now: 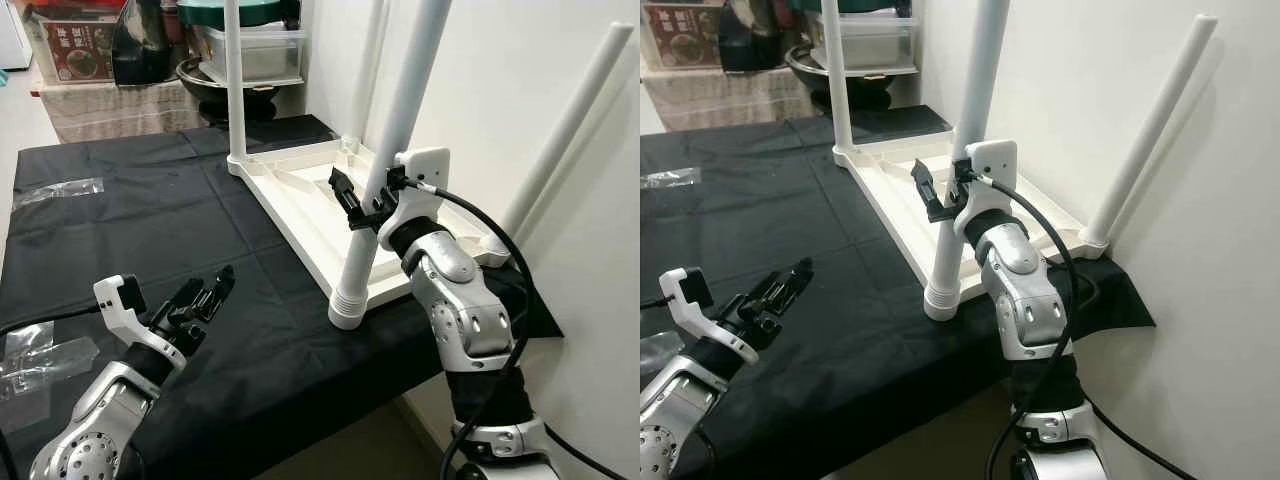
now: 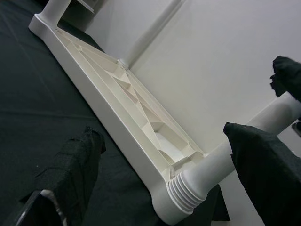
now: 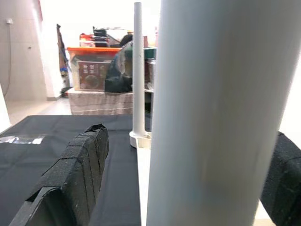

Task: Building children table

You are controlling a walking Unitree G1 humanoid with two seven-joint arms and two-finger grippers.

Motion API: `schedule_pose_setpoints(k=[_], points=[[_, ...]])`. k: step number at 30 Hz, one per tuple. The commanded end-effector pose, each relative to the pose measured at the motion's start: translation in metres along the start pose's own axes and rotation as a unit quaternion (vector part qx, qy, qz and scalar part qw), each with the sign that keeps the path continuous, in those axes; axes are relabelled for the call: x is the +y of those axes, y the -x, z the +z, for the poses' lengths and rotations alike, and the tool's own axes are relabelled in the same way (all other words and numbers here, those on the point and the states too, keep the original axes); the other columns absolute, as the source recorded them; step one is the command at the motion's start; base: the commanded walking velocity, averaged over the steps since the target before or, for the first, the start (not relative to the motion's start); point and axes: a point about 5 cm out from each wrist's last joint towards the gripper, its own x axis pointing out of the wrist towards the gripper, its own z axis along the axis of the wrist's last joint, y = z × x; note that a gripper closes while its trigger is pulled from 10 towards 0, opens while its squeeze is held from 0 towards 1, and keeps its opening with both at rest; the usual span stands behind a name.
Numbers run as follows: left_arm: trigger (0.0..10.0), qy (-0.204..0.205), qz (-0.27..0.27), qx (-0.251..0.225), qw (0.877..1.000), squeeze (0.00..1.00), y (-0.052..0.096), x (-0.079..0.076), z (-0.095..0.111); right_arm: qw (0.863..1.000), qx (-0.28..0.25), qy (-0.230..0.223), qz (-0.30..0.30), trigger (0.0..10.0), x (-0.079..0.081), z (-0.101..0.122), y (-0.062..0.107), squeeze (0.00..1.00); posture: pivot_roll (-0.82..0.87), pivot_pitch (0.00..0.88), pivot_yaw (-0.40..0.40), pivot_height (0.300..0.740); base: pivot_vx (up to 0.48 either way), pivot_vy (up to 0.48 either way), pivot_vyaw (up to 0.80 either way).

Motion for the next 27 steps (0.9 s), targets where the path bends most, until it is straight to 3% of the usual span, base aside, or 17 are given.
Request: schedule_pose_setpoints(k=[1,10,24,25,26,27], points=[[10.0,0.001,0.004,0.012,1.000,0.00,0.000,0.003,-0.003,1.000,-0.010,0.000,0.006,10.0,-0.009,0.010,0.001,1.00,0.04,0.000,-0.077,0.740,0.000,0.000,0.00],[10.0,0.003,0.001,0.016,1.000,0.00,0.002,0.003,-0.005,0.999,0.002,0.012,0.044,10.0,-0.028,0.027,0.007,1.00,0.03,0.000,-0.059,0.740,0.000,0.000,0.00],[10.0,0.003,-0.005,0.019,1.000,0.00,-0.001,0.002,-0.004,0.991,0.039,-0.009,0.129,10.0,-0.032,0.021,0.010,0.98,0.03,0.000,-0.058,0.740,0.000,0.000,0.00],[10.0,0.003,-0.004,0.019,1.000,0.00,0.000,0.002,-0.004,0.989,0.043,-0.014,0.141,10.0,-0.031,0.021,0.009,0.91,0.03,0.000,-0.064,0.740,0.000,0.000,0.00],[10.0,0.003,-0.004,0.019,1.000,0.00,0.000,0.002,-0.004,0.988,0.046,-0.017,0.149,10.0,-0.031,0.020,0.009,0.91,0.03,0.000,-0.064,0.740,0.000,0.000,0.00],[10.0,0.003,-0.004,0.019,1.000,0.00,0.000,0.002,-0.004,0.987,0.047,-0.018,0.155,10.0,-0.031,0.020,0.009,0.73,0.03,0.000,-0.064,0.740,0.000,0.000,0.00]])
